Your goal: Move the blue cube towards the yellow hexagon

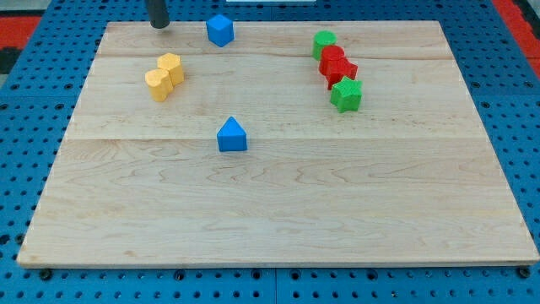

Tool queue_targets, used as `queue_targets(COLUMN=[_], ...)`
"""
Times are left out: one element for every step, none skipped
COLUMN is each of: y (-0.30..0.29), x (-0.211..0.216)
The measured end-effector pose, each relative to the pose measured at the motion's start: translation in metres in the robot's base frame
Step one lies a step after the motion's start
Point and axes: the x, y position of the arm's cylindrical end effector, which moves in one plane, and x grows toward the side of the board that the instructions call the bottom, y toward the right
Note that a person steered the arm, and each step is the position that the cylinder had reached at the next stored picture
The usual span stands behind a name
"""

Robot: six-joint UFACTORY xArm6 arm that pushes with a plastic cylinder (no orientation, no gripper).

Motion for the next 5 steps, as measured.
queue_targets(y=[0.005, 0.032, 0.089, 0.136, 0.138], x=[-0.001, -0.001, 0.000, 0.009, 0.043])
